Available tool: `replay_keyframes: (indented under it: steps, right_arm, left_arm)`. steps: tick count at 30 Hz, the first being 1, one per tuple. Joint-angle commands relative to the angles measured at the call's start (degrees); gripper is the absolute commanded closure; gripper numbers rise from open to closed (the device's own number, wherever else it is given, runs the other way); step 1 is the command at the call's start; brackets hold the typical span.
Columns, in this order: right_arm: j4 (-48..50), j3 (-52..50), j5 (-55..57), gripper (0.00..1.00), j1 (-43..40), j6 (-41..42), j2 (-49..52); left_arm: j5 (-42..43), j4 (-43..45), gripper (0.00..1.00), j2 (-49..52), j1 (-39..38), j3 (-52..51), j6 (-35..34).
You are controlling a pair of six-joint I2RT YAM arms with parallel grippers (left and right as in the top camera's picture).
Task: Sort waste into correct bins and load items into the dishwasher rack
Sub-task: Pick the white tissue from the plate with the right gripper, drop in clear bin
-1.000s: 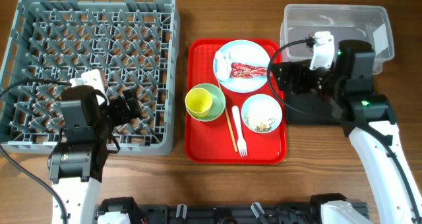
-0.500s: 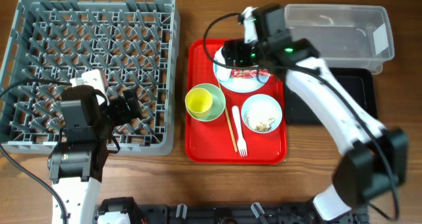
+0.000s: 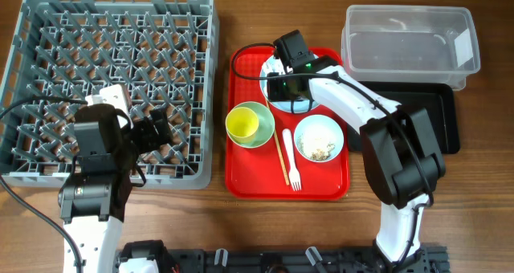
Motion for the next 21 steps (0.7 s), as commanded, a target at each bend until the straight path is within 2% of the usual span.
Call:
replay_keyframes:
  steps: [1,2,8,14,19,21]
  right_arm:
    - [0.8,1.1,0.6,0.92,0.1,1.4,0.4]
    - [0.6,1.1,0.7,0.96,0.0,1.4,0.0]
    - [-1.2,2.8,2.7,0.96,-3.0,-1.7,-9.5]
    - [-2.8,2.9,17.5,0.94,-10.3,-1.7,-21.4]
    - [-3.4,2.8,20.5,0.72,-19.0,-1.6,-21.0]
    - [-1.2,2.8,19.0,0.4,-21.7,-1.8,-20.9]
  left_arm:
    - [0.9,0.0,0.0,0.1,0.3,1.1,0.1]
    - [0.9,0.0,0.0,0.1,0.3,1.1,0.1]
    - [0.9,0.0,0.0,0.1,0.3,1.1,0.1]
    - [0.9,0.0,0.0,0.1,0.3,1.1,0.1]
    - [0.9,0.0,0.0,0.1,0.3,1.1,0.1]
    - [0.9,0.0,0.0,0.1,0.3,1.1,0.1]
